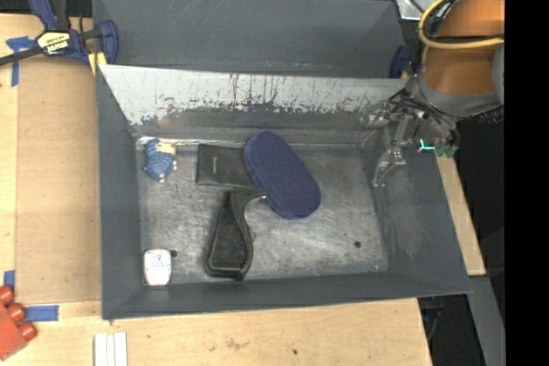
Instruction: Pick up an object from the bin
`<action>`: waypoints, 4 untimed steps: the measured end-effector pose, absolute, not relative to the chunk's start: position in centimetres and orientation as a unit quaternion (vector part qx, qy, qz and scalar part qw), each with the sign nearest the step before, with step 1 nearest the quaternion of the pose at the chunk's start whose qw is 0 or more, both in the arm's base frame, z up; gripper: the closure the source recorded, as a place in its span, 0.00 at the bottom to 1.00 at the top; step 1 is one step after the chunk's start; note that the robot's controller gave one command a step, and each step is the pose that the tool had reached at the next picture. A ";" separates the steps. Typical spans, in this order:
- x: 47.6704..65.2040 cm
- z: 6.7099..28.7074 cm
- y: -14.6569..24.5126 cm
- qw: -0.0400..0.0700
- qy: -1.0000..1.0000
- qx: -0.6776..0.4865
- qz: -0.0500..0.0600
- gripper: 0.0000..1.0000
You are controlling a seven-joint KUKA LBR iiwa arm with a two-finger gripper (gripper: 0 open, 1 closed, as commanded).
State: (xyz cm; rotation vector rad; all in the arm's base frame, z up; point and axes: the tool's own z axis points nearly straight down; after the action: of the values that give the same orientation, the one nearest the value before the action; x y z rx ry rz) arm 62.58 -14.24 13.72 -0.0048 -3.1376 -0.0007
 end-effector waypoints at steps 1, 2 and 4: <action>61.9 12.1 -6.7 0.000 -0.999 0.046 -0.002 0.00; 53.8 8.0 -2.1 -0.003 -0.992 0.130 0.001 0.00; 58.9 11.9 13.0 -0.004 -0.951 0.310 -0.001 0.00</action>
Offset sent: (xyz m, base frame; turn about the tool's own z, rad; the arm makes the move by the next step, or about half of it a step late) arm -0.0070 0.0712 -0.0159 -0.0889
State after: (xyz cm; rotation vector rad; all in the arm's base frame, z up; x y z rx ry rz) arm 58.88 12.99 11.93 0.9770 -2.9950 -0.0018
